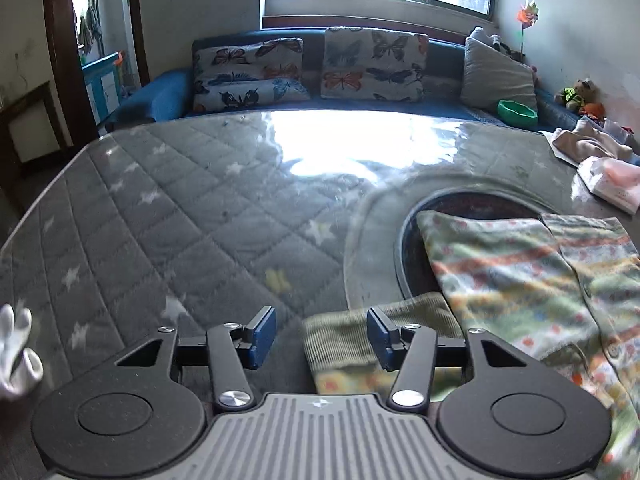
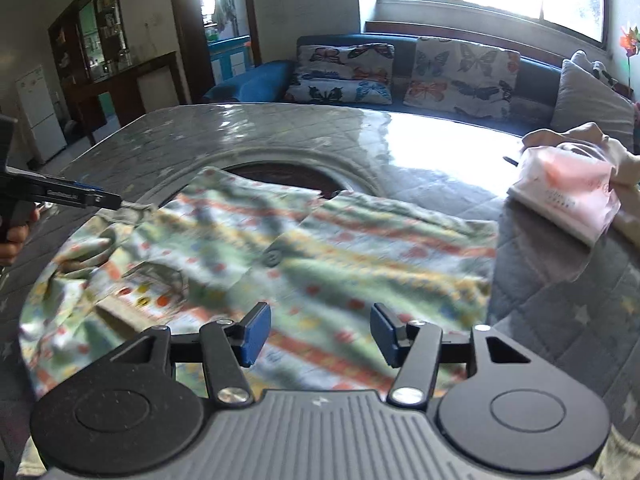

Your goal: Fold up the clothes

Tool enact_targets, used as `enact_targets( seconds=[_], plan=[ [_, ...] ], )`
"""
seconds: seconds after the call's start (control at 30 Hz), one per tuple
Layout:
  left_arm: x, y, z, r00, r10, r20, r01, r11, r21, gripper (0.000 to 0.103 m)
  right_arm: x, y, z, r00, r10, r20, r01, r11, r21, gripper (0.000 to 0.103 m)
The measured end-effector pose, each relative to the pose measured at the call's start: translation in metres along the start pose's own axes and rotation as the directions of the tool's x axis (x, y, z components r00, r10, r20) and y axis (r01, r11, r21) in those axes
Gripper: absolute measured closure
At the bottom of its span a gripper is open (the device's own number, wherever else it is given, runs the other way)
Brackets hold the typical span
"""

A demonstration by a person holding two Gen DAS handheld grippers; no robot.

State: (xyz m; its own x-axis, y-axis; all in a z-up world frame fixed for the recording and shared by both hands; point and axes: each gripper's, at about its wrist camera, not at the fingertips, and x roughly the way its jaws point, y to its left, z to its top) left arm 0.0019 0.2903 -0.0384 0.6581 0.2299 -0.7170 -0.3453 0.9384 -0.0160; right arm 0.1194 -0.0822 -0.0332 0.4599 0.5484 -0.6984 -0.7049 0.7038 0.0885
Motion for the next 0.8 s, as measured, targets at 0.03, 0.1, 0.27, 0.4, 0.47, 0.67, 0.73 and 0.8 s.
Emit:
enact_targets(
  seconds=[0.03,0.1,0.27,0.4,0.47,0.67,0.73,0.8],
  plan=[
    [0.000,-0.001,-0.003,1.000,-0.004,-0.002,0.004,1.000,0.002,0.050,-0.002,0.003,-0.002,1.000,0.002,0.004,-0.002,1.000,-0.001,0.044],
    [0.000,-0.004,-0.008,1.000,-0.014,-0.006,0.014,1.000,-0.003,0.053,-0.006,0.009,-0.007,1.000,0.005,0.011,-0.005,1.000,-0.003,0.042],
    [-0.002,-0.002,-0.015,0.999,-0.032,0.025,0.033,0.999,-0.044,0.085,-0.015,0.018,-0.014,1.000,0.000,0.025,0.000,1.000,-0.004,0.039],
    [-0.015,0.004,-0.021,0.997,-0.024,0.071,0.030,0.996,-0.088,0.093,-0.021,0.023,-0.020,1.000,0.001,0.027,-0.001,1.000,0.000,0.037],
    [-0.025,0.008,-0.024,0.995,-0.005,0.101,0.017,0.993,-0.115,0.094,-0.023,0.024,-0.023,1.000,0.000,0.025,0.000,1.000,0.001,0.037],
    [-0.077,0.035,-0.039,0.974,0.109,0.196,-0.058,0.967,-0.248,0.094,-0.024,0.024,-0.035,1.000,-0.011,0.012,0.010,1.000,0.020,0.036],
    [-0.096,0.045,-0.049,0.964,0.155,0.215,-0.087,0.951,-0.296,0.094,-0.024,0.023,-0.038,1.000,-0.016,0.005,0.016,0.999,0.035,0.036],
    [-0.111,0.053,-0.062,0.951,0.208,0.229,-0.130,0.940,-0.315,0.094,-0.025,0.021,-0.041,1.000,-0.013,0.003,0.013,0.999,0.045,0.036]
  ],
)
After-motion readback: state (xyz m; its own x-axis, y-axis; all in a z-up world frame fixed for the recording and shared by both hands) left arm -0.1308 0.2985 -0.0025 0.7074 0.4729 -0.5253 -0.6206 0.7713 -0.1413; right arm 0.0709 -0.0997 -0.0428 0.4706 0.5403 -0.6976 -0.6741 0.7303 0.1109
